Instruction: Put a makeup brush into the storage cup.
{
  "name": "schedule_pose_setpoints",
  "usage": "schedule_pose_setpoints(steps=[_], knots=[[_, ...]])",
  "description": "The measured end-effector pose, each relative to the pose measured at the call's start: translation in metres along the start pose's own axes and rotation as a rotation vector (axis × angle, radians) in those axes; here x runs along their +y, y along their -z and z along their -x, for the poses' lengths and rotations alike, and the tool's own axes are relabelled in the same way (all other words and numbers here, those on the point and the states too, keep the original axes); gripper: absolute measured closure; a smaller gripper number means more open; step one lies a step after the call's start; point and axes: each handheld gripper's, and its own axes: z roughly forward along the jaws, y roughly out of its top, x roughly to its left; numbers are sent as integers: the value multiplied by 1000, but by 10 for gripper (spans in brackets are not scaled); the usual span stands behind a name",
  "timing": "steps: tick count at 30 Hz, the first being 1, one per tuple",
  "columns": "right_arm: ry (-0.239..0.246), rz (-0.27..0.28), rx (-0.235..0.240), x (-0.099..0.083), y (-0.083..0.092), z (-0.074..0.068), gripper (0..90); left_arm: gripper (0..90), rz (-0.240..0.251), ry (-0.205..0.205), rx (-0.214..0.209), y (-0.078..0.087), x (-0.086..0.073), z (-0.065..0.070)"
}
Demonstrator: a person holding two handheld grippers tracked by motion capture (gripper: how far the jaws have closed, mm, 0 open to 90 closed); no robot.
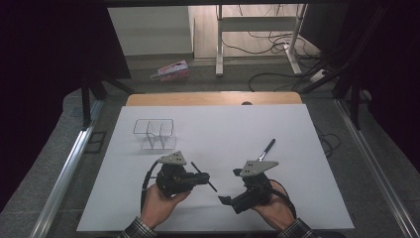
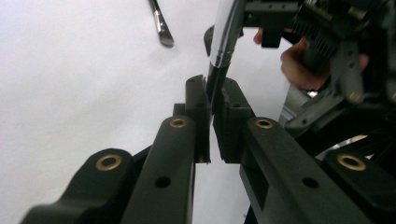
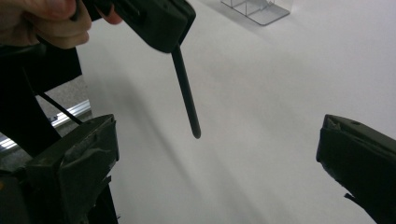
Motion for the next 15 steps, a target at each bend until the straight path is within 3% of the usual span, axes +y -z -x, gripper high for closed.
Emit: schedule_pose_setpoints(steps=[15], knots=[[10,65,-31,13,15,0,0,854,-79,-70,25,-7,6,12]])
